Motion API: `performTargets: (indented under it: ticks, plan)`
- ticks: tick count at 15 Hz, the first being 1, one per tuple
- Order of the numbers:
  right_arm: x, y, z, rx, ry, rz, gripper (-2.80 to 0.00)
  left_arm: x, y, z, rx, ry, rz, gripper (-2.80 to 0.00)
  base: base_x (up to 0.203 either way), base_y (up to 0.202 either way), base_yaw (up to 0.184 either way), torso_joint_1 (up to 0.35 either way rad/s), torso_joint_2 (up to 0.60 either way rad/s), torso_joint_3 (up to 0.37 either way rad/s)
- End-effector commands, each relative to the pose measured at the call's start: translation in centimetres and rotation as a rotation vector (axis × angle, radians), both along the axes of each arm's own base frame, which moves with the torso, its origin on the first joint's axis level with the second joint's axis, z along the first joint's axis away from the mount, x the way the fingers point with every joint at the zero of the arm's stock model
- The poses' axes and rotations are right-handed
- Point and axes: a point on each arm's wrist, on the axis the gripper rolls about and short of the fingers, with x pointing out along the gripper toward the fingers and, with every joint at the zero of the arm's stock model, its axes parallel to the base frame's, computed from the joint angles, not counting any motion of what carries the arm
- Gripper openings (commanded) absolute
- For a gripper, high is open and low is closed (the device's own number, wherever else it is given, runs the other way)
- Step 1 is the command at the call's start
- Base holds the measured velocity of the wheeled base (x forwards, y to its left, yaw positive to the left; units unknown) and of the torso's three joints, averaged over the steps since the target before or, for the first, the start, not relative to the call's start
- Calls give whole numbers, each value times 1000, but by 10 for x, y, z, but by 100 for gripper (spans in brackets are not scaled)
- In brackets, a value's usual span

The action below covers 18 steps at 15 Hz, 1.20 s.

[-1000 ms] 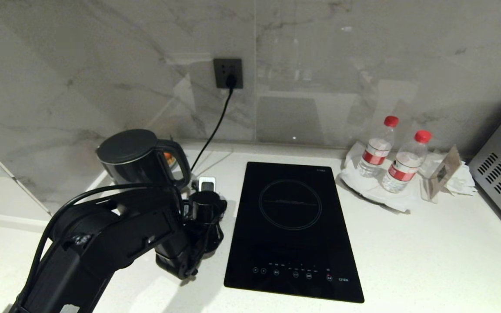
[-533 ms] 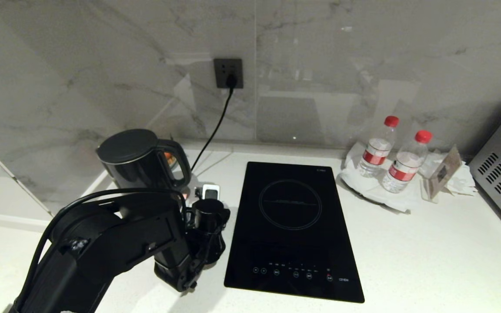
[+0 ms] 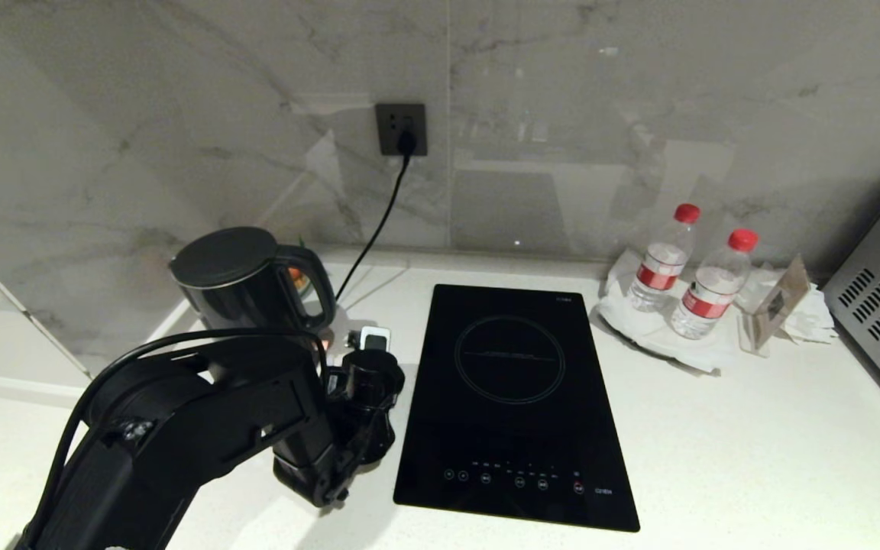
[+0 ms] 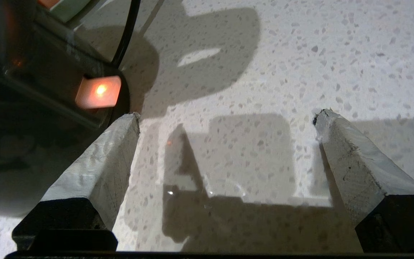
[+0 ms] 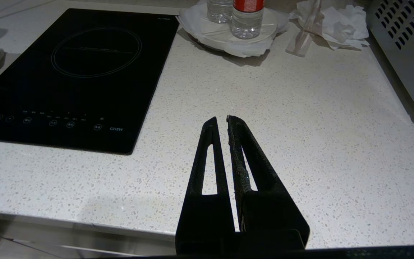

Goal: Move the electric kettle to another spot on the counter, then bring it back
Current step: Finish boiling water

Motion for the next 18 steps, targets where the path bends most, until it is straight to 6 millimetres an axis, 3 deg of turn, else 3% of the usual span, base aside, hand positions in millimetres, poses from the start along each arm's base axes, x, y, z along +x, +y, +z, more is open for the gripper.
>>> performTargets:
  ticks: [1,18]
  plan:
    - [0,0,0,-1,1,1,-280,6,1,1,-1,-5,11,0,0,0,0,0,0,0]
    - [0,0,0,-1,1,1,-280,18,12,-1,8,4,55,0,0,0,0,0,0,0]
